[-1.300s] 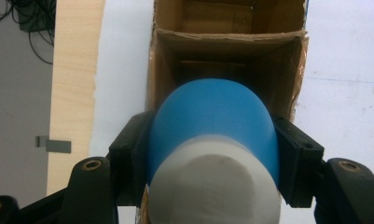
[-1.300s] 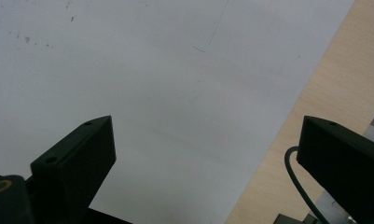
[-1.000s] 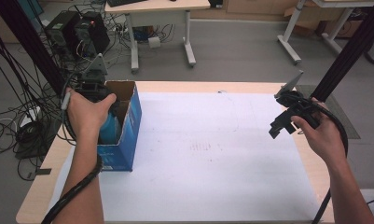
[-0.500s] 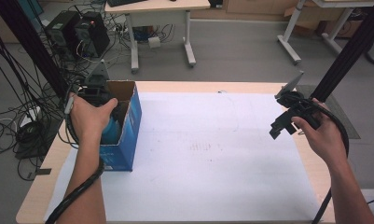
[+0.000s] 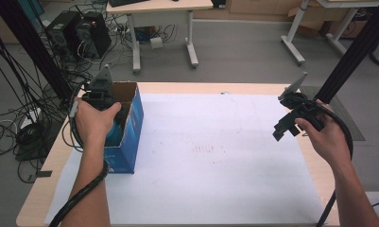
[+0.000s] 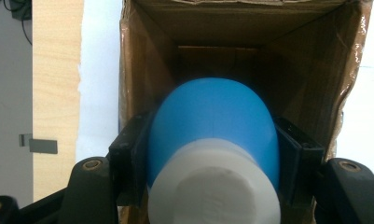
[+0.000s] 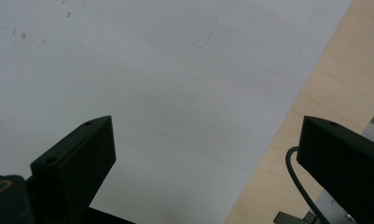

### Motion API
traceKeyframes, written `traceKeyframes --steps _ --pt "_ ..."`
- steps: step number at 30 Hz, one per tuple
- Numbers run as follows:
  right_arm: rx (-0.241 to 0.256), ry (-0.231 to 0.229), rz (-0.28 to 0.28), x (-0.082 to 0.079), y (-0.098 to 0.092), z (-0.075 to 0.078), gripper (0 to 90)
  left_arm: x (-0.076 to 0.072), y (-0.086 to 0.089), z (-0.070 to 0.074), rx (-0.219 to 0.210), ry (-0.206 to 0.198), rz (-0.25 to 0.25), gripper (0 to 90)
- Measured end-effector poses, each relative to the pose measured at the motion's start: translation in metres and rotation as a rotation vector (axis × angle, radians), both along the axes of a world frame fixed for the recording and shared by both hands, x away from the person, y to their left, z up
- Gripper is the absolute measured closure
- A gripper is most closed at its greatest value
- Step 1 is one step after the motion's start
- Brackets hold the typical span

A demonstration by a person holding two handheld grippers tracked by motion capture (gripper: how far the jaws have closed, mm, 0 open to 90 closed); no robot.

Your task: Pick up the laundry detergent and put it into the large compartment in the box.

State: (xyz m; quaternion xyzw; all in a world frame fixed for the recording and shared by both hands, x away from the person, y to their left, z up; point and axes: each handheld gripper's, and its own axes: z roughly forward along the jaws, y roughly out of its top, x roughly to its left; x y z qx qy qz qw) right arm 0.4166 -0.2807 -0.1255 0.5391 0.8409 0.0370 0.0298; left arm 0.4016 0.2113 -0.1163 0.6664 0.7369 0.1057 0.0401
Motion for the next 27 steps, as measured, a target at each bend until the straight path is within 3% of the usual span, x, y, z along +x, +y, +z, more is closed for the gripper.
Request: traceKeyframes --steps 20,27 --pt "-0.001 -0.002 -0.005 0.001 -0.001 -0.001 4.4 0.008 -0.001 -0.012 0.001 0.034 -0.007 38.5" --pt "-0.001 0.002 -0.005 0.001 -0.001 -0.002 4.4 0.009 -0.003 -0.014 0.006 0.029 -0.002 38.4"
